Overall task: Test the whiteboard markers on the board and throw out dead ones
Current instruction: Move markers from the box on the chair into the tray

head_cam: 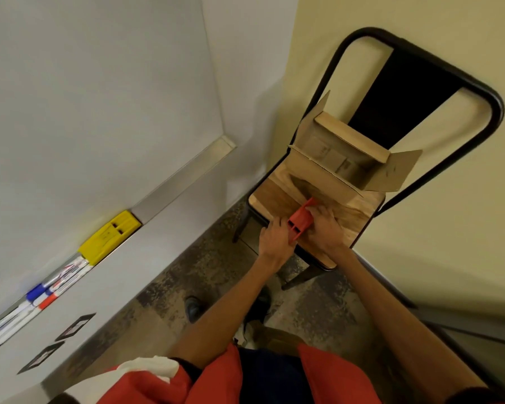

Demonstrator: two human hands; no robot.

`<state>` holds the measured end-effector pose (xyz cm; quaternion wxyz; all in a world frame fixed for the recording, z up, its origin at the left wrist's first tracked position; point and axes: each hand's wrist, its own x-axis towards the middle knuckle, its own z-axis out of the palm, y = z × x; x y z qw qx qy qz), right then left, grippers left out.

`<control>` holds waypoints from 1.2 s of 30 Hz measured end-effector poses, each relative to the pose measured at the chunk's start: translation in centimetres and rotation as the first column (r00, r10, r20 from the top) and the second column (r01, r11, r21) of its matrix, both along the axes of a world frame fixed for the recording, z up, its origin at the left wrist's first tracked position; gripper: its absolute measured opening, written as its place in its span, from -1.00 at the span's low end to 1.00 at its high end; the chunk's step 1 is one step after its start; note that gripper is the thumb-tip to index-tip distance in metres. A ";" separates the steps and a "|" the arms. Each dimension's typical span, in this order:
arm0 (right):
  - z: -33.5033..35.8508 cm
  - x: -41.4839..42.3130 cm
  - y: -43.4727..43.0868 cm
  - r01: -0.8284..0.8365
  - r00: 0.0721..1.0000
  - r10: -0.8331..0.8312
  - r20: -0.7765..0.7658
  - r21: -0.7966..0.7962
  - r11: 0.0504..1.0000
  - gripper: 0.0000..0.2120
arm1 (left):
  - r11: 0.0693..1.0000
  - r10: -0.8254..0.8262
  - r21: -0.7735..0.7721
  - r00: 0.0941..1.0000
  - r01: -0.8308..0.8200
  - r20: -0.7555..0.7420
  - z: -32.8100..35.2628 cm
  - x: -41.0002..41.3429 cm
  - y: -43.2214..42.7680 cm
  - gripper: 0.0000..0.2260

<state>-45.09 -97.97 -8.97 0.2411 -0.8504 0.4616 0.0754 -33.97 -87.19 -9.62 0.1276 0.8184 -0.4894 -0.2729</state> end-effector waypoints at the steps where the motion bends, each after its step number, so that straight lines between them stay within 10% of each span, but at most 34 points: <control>1: 0.0 0.0 0.1 -0.009 1.000 0.009 0.018 -0.022 1.000 -0.45 | 1.000 0.010 -0.006 1.000 -0.010 0.000 -0.1 0.2 0.3 -0.56; 22: 0.2 14.2 18.7 -0.428 0.868 0.422 0.263 -0.034 0.903 -0.57 | 0.867 0.488 -0.158 0.870 -0.473 0.070 -0.1 10.3 22.5 -0.50; 36: 1.5 24.4 47.1 -0.607 0.729 0.527 0.438 0.057 0.793 -0.56 | 0.531 0.822 -0.333 0.569 -0.779 -0.021 3.5 14.4 51.8 -0.51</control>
